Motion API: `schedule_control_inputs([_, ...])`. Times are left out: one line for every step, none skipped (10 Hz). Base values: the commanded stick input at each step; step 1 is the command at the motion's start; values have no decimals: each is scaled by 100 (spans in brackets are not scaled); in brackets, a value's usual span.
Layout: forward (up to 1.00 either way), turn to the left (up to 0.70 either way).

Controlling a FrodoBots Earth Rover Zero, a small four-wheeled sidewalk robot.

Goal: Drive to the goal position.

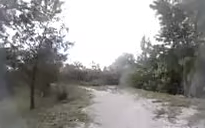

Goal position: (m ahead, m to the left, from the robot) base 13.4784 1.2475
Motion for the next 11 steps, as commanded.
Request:
schedule_control_inputs([85,0])
schedule_control_inputs([85,0])
schedule_control_inputs([85,0])
schedule_control_inputs([85,0])
schedule_control_inputs([85,0])
schedule_control_inputs([85,0])
schedule_control_inputs([85,0])
schedule_control_inputs([85,0])
schedule_control_inputs([85,0])
schedule_control_inputs([85,0])
schedule_control_inputs([85,0])
